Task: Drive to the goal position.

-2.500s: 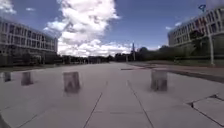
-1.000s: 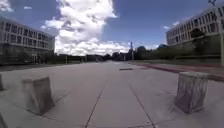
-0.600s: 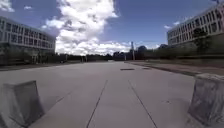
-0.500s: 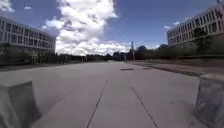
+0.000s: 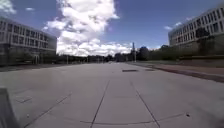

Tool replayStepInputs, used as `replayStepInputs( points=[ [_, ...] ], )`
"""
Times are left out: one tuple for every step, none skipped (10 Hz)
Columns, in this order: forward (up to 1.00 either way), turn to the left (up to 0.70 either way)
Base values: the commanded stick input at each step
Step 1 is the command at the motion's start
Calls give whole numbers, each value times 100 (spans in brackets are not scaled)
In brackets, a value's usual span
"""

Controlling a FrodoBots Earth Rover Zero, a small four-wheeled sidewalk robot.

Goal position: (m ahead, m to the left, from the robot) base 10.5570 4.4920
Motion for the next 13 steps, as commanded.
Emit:
replayStepInputs(
  points=[
    [70,0],
    [70,0],
    [70,0],
    [70,0],
    [70,0],
    [70,0],
    [70,0],
    [70,0],
    [70,0],
    [70,0],
    [70,0],
    [70,0],
    [70,0]
  ],
)
